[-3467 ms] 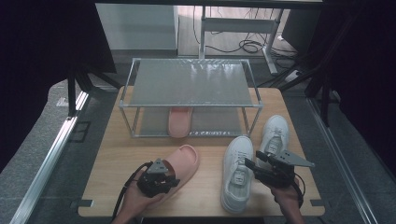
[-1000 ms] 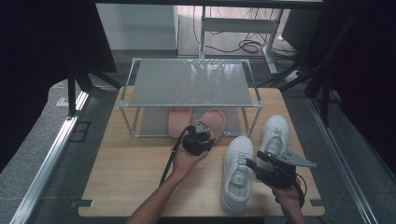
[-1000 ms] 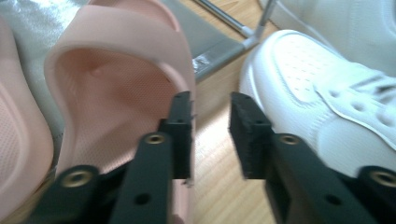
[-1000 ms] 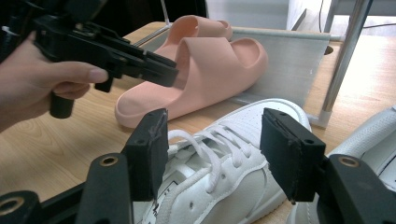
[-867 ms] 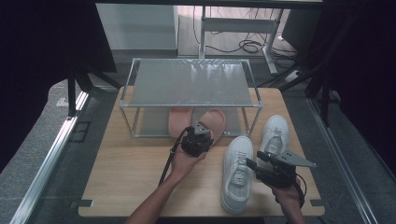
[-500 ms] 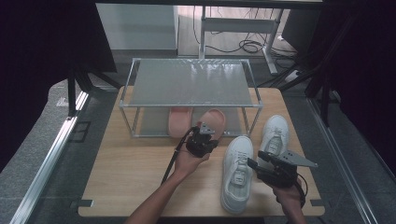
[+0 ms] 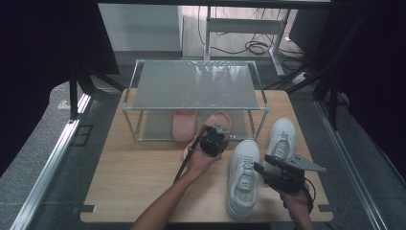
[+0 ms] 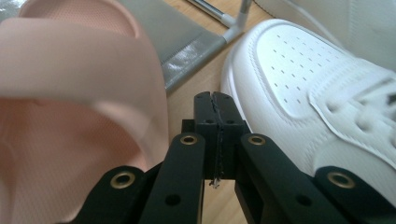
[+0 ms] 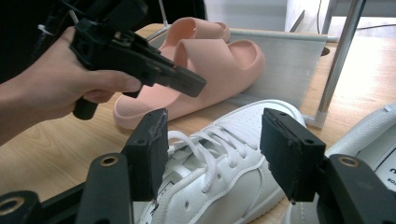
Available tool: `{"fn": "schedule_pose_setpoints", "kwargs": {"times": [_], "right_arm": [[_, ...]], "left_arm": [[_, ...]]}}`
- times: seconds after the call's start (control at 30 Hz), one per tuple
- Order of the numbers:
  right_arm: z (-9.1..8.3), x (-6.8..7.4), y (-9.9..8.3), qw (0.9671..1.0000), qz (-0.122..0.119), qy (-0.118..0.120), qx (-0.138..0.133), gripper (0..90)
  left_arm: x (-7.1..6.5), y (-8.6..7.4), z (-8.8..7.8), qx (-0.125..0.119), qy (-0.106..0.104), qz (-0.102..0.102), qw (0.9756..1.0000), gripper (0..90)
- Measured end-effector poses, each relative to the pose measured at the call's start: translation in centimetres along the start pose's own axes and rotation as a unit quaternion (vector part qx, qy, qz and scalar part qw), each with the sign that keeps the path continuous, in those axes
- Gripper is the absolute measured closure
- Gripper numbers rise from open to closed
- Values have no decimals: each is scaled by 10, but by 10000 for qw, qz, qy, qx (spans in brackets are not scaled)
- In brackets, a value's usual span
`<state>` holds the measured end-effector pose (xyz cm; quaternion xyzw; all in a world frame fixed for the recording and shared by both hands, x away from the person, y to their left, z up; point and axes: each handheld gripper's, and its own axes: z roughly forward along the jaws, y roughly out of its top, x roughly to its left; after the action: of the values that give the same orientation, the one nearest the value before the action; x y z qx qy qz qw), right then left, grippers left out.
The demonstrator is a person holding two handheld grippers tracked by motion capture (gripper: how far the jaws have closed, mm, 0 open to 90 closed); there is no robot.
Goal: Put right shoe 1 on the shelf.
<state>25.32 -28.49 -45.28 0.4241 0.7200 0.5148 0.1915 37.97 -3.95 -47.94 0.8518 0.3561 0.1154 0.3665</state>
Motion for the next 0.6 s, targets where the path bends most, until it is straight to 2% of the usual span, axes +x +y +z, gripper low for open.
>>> {"fn": "schedule_pose_setpoints", "kwargs": {"times": [0.27, 0.47, 0.6], "right_arm": [[-2, -2, 0, 10000, 14, -12, -24, 425], [-3, -2, 0, 10000, 17, -11, -30, 425], [-3, -2, 0, 10000, 15, -9, -27, 425]], "left_arm": [[-2, 9, 14, 134, 218, 108, 9996, 900], [1, 8, 27, 259, 445, 101, 9986, 900], [3, 8, 31, 246, 587, 100, 9979, 900]]}}
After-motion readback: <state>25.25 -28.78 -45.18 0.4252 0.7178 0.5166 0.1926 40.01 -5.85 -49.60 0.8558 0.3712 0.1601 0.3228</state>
